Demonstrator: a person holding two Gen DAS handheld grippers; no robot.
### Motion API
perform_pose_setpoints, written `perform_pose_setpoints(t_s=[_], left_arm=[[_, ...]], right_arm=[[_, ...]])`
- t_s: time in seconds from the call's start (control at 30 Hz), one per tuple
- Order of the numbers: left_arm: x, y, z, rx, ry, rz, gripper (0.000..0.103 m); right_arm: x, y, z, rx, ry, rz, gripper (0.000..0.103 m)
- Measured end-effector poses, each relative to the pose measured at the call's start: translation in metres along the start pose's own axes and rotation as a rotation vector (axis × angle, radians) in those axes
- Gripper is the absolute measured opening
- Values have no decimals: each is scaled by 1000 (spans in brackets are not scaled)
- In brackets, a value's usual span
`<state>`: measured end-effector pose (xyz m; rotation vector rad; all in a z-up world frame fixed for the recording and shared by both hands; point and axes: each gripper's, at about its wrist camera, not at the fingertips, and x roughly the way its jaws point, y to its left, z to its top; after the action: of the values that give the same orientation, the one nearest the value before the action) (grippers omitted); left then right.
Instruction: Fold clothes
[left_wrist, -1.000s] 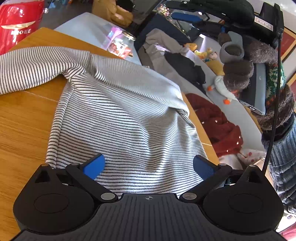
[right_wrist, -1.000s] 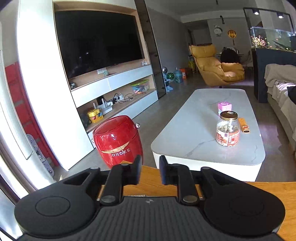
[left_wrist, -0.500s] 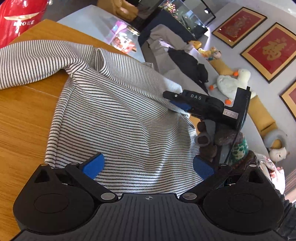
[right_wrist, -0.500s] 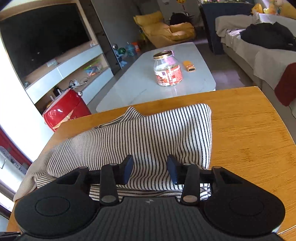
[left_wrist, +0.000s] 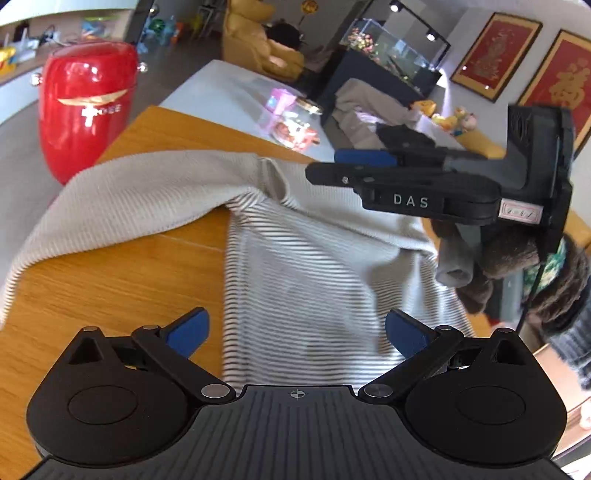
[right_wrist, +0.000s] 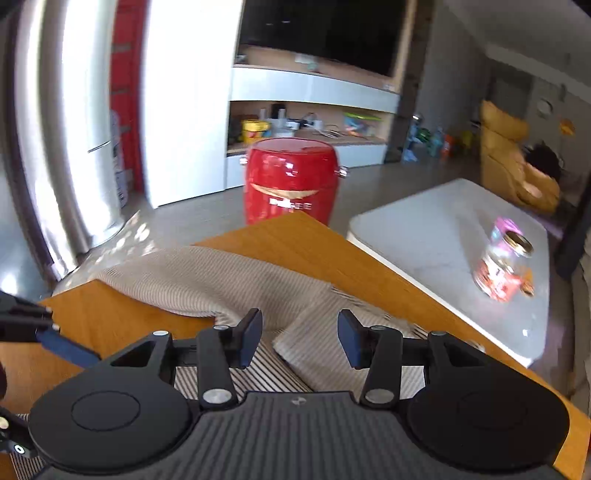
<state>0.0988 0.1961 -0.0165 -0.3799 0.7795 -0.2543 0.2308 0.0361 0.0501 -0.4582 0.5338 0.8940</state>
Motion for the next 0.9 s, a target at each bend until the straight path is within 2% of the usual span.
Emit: perform_pose_setpoints(t_s=[0.07, 0.13, 0.23, 0.37, 0.4, 0.43, 0.47, 0.5, 0.57, 0.73, 0.87, 0.9], left_arm=[[0, 3, -6, 32, 38, 30, 103], [-1, 4, -13, 44, 51, -8, 103], [-3, -4, -19, 80, 59, -55, 103], [-1, -6, -20, 81, 57, -62, 103], [0, -6, -21, 80, 56, -61, 103], [1, -6, -20, 76, 54, -63, 103], [2, -6, -20, 72, 53, -64, 103], [2, -7, -20, 69, 52, -65, 103], [3, -7, -19, 62, 49, -67, 103], [6, -10, -20, 50, 43, -75, 103], [9, -12, -19, 45, 44, -85, 103], [10, -12, -19, 45, 43, -88, 103]], right_arm=[[16, 26, 13, -105, 9, 101, 45], [31, 54, 21, -218, 28, 182, 45], [53, 91, 23, -352, 46, 193, 45], [83, 106, 17, -373, 109, 156, 44], [86, 106, 15, -359, 103, 150, 39], [86, 104, 14, -345, 97, 143, 22], [85, 102, 13, -336, 95, 113, 12], [81, 100, 12, -325, 76, 84, 8], [65, 83, 18, -245, 8, 49, 6], [3, 3, 28, 143, -154, -41, 6], [-30, -57, -5, 399, -168, -103, 6], [-34, -69, -18, 456, -149, -117, 6]])
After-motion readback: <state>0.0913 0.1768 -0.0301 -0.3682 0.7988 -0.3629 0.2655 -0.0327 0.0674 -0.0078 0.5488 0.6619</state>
